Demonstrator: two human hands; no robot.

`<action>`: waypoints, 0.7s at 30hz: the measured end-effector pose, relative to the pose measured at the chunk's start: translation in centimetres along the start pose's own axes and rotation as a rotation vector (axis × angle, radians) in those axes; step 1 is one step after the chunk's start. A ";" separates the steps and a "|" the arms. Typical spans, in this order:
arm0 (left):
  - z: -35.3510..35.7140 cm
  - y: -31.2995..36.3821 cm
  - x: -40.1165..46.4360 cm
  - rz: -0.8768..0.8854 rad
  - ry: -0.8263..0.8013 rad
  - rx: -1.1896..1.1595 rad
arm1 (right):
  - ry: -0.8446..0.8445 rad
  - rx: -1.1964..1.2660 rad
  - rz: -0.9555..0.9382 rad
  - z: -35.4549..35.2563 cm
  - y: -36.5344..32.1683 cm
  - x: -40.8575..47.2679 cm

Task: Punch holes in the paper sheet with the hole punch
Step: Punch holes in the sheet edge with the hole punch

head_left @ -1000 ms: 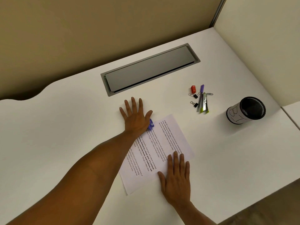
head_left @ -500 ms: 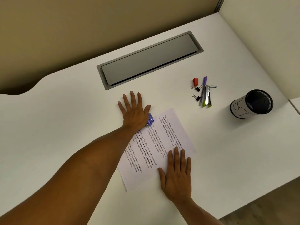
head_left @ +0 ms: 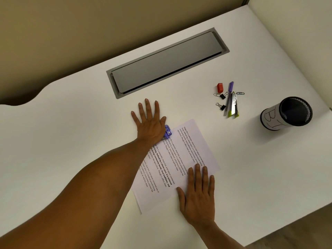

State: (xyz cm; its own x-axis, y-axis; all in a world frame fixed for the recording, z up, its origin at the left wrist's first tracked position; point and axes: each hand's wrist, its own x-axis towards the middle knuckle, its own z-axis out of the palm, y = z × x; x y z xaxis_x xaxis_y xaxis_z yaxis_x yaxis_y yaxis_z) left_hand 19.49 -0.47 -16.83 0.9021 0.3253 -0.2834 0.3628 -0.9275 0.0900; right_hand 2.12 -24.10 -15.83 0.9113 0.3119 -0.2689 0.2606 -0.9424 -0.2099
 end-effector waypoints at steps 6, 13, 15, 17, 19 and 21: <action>-0.1 0.0 0.0 -0.004 -0.019 -0.012 | 0.002 0.009 0.003 -0.3 0.1 0.0; -0.8 0.1 -0.3 -0.020 -0.064 -0.010 | 0.023 0.027 -0.005 -0.2 0.1 0.0; -1.2 0.3 -0.5 -0.025 -0.074 -0.010 | 0.016 0.020 -0.004 -0.2 0.1 0.0; -1.6 0.4 -0.8 -0.025 -0.081 -0.019 | 0.014 0.019 -0.004 -0.2 0.1 0.0; -2.1 0.6 -1.0 -0.029 -0.089 -0.043 | 0.018 0.019 -0.004 -0.2 0.1 0.0; -2.4 0.6 -1.3 -0.034 -0.097 -0.062 | 0.026 0.022 -0.006 -0.3 0.1 0.0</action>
State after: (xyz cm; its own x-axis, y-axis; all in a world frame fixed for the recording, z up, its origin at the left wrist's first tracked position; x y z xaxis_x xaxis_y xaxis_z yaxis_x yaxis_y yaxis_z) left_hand 19.09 -1.04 -14.09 0.8633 0.3345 -0.3780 0.4094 -0.9020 0.1368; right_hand 2.19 -24.23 -15.57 0.9179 0.3136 -0.2432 0.2590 -0.9377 -0.2318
